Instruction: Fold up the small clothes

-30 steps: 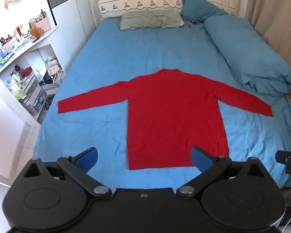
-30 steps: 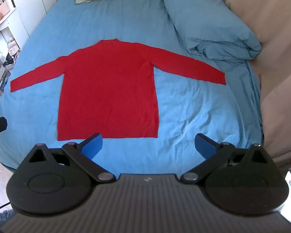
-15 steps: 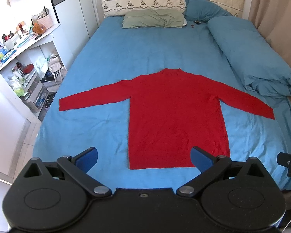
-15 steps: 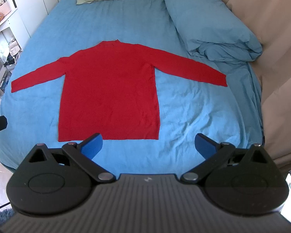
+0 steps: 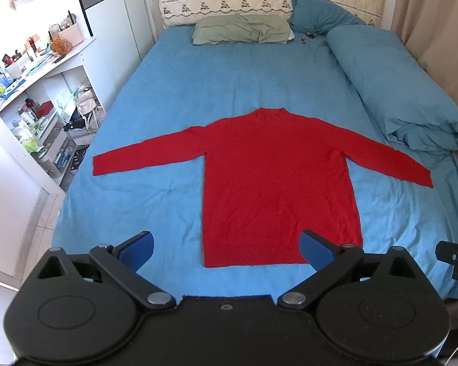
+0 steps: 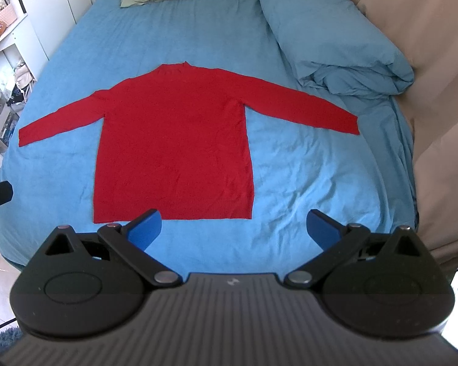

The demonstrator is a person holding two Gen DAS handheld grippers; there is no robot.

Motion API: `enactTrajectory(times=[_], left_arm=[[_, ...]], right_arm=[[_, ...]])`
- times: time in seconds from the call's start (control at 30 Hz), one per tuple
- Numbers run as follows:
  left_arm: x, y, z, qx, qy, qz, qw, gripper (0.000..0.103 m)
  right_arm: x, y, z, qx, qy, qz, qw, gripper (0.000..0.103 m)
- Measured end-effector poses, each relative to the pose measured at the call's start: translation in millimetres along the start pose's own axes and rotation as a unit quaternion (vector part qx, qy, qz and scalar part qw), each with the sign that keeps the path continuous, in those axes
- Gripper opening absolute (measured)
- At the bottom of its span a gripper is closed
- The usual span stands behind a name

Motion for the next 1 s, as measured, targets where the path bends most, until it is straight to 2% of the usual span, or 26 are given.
enactTrajectory(times=[1.0], left_arm=[[5.9,-6.5,-0.4,-0.003,0.000,0.003,1.0000,0.102]], right_arm=[[3.6,-3.8,-3.4,0.002,-0.007,0.000,1.000,0.103]])
Point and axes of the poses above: each gripper's, at about its wrist camera, not at the fingertips, and x roughly the way its jaws point, z to its left, y to its underside, the point moved 3 cm from there along x, roughly the way its jaws point, and after that the axes turned 15 degrees about -x, right-handed, at the moved point
